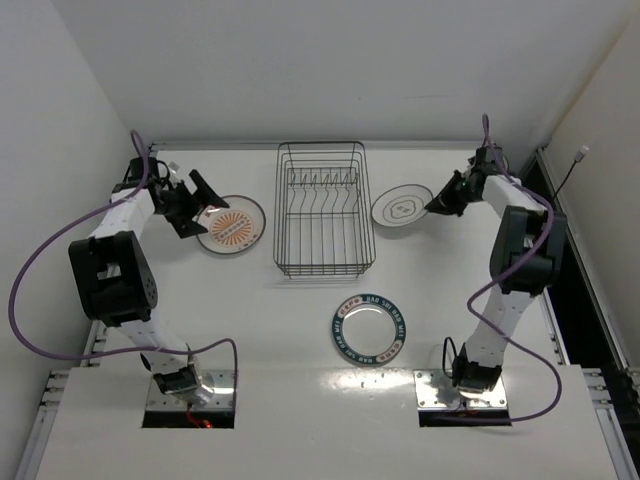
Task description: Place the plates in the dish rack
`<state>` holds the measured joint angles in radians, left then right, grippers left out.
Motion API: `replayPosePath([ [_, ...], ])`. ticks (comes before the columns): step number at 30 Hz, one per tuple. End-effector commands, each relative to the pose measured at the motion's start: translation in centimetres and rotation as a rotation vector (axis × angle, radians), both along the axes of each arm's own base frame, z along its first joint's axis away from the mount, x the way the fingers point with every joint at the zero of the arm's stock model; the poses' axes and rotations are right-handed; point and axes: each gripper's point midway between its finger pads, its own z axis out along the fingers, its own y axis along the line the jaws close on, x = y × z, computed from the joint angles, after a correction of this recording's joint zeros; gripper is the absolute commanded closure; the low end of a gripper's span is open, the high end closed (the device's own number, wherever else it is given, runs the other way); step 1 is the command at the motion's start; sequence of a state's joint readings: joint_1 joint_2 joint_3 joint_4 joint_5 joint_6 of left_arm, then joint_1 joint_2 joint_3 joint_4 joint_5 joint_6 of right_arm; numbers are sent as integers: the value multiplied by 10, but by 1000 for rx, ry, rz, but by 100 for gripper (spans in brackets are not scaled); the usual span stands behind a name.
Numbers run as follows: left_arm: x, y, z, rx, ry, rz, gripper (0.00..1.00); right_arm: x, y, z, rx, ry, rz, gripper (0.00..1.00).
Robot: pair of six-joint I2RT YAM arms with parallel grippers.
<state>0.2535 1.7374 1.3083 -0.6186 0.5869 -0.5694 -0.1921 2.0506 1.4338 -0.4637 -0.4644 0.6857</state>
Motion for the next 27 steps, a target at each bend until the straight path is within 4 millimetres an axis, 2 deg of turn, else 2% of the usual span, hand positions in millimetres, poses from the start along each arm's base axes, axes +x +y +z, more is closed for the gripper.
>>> replayPosePath([
  [1,6,12,10,33,2,42,0,13,-16,121,-264,-245,-43,100],
  [2,9,14,12,45,-6,49,0,13,-22,133,-334,-256,-80,100],
  [3,8,16,14,54,-1,54,0,12,-18,146,-363,-281,-85,100],
  [5,4,20,5,75,39,71,0,17,8,184,-421,-363,-80,100],
  [6,4,21,4,84,42,76,0,19,4,193,-441,-376,-100,100],
  [7,4,23,3,93,44,82,0,19,24,203,-457,-403,-56,100],
  [8,2,26,1,112,54,83,0,24,28,198,-499,-388,-51,100],
  [9,-1,26,0,119,57,88,0,28,37,211,-520,-409,-35,100],
  [10,-3,26,-3,117,66,87,0,29,52,213,-563,-416,-1,100],
  [14,-12,29,-9,151,96,83,0,40,77,211,-723,-393,56,100],
  [15,-12,30,-5,159,82,77,0,43,81,221,-755,-409,59,100],
  [16,-15,29,-8,156,92,76,0,47,85,209,-822,-379,78,100],
  [17,-17,28,-9,154,101,75,0,52,88,220,-836,-402,70,100],
  [18,-17,28,-9,154,101,75,0,52,85,216,-859,-373,71,100],
  [19,-20,28,-10,158,107,65,0,57,90,205,-878,-356,93,100],
  [20,-22,29,-12,168,117,61,0,61,88,212,-897,-367,81,100],
  [25,-24,44,-12,233,136,92,0,66,95,200,-933,-353,111,100],
  [27,-26,45,-13,240,149,95,0,68,97,185,-938,-327,143,100],
])
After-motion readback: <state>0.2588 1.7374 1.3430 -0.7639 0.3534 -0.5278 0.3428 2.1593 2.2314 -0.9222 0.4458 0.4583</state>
